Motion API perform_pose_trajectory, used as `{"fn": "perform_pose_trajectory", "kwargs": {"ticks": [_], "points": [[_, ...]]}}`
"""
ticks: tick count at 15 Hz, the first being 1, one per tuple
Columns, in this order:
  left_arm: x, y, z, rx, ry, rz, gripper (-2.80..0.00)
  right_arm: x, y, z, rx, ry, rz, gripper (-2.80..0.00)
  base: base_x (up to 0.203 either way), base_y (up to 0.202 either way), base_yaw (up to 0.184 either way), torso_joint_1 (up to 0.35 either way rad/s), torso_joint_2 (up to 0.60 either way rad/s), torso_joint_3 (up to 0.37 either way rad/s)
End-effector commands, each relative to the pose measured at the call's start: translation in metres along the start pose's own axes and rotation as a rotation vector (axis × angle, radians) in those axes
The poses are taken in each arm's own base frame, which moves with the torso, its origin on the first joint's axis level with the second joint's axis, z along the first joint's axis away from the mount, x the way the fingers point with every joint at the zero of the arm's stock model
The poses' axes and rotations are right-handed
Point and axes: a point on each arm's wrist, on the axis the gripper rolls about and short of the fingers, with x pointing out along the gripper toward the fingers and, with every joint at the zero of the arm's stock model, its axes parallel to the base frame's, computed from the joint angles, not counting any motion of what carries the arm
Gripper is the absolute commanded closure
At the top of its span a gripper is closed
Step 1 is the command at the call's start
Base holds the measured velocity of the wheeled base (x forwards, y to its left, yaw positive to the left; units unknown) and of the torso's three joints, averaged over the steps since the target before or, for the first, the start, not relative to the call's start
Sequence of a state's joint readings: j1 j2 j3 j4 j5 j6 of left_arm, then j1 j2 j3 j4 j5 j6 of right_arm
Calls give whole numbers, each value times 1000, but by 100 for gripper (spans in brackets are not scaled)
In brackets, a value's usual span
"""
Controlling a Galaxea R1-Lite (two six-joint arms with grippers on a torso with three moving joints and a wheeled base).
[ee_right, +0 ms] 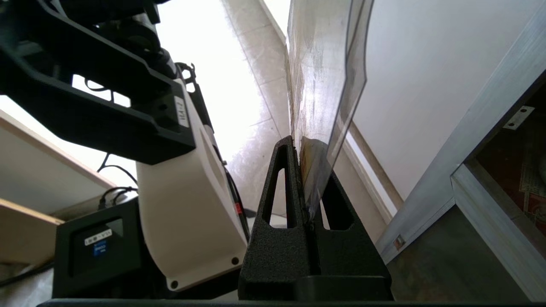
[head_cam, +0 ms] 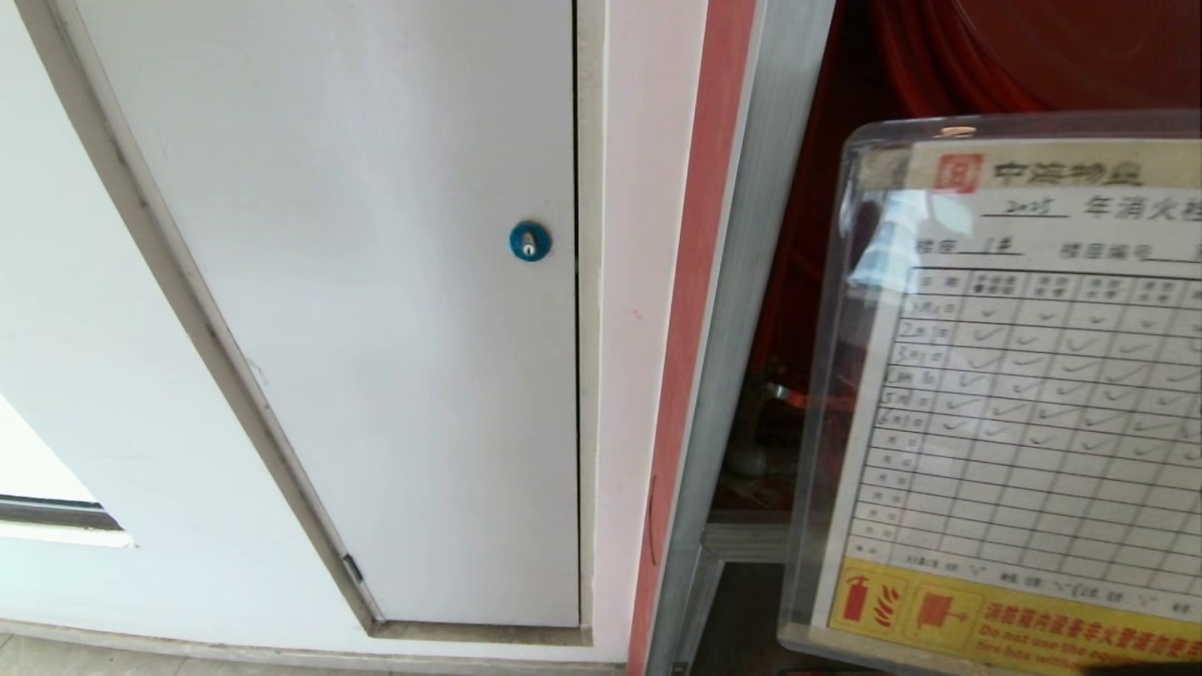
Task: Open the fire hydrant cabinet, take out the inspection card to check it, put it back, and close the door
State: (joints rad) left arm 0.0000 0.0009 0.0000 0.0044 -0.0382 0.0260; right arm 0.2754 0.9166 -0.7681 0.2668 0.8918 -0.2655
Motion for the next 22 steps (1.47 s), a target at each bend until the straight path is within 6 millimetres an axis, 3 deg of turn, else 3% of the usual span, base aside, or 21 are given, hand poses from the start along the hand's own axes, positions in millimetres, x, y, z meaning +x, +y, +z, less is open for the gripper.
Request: {"fn": "perform_pose_trajectory", "kwargs": {"ticks": [1, 5, 13, 22], "points": [[0, 0, 0, 0, 1, 0, 0, 22, -15, 0, 28, 49, 59, 0, 0, 0, 0, 0, 0, 0], [0, 0, 0, 0, 1, 0, 0, 45, -29, 12, 8, 46, 110, 0, 0, 0, 0, 0, 0, 0], [0, 0, 0, 0, 1, 0, 0, 72, -57, 32, -44, -3, 105, 0, 0, 0, 0, 0, 0, 0], [0, 0, 0, 0, 1, 0, 0, 82, -50, 43, -87, -28, 169, 0, 0, 0, 0, 0, 0, 0]]}}
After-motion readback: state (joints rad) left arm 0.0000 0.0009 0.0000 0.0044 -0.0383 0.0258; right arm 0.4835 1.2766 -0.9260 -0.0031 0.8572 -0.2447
